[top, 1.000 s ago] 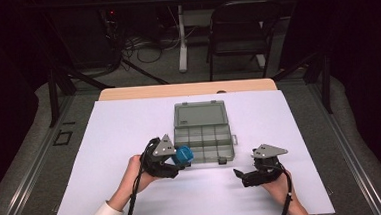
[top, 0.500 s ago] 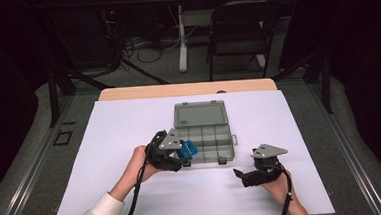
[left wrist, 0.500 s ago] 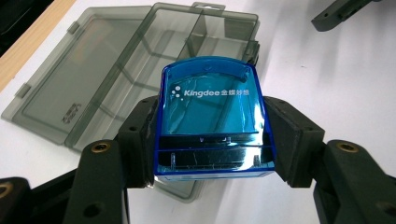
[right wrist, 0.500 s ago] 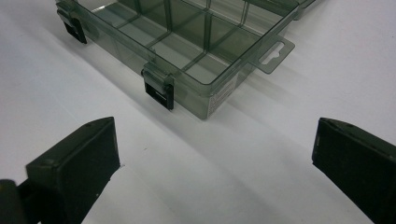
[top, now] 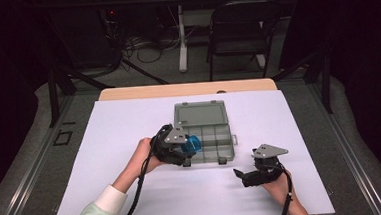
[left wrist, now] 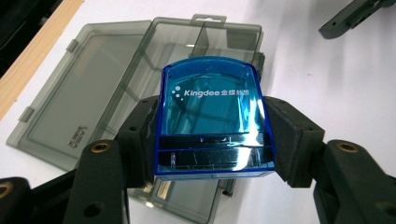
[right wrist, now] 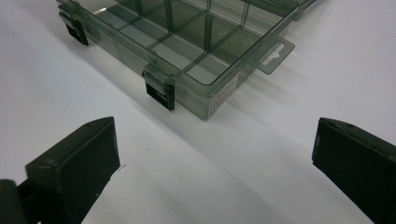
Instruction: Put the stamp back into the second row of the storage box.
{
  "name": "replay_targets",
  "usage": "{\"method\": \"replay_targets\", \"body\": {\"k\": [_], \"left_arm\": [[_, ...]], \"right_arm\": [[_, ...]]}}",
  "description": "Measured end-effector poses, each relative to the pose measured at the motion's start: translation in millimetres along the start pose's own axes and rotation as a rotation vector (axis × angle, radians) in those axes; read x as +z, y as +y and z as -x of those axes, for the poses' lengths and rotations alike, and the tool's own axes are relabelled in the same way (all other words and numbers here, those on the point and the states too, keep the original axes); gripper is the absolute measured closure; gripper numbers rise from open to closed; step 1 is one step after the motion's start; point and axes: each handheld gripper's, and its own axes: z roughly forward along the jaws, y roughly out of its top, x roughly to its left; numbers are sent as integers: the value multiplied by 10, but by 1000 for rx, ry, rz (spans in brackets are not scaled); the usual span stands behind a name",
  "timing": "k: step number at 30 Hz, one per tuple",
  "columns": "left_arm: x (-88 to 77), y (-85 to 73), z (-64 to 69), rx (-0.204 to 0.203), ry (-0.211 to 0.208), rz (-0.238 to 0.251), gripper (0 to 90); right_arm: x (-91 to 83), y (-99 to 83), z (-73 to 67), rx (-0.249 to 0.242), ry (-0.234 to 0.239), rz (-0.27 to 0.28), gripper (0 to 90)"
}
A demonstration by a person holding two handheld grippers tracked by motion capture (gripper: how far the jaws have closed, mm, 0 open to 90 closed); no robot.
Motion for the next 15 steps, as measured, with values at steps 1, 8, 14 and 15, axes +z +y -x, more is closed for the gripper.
{"method": "replay_targets", "body": {"k": [1,8,14,15], "left_arm": [[5,12,-6,7,0,-2,413],[90,115,-49,26,-18,9,413],[152,186,-79,42,-30,5,413],[167,194,-82,48,-34,0,414]], "right_arm": [[-2,1,-1,0,-1,1,1],[-2,2,-9,0,-3,0,1],[-3,-1,-3,-3,-6,4,1],[-1,-1,-5,-2,-6,2,1]]}}
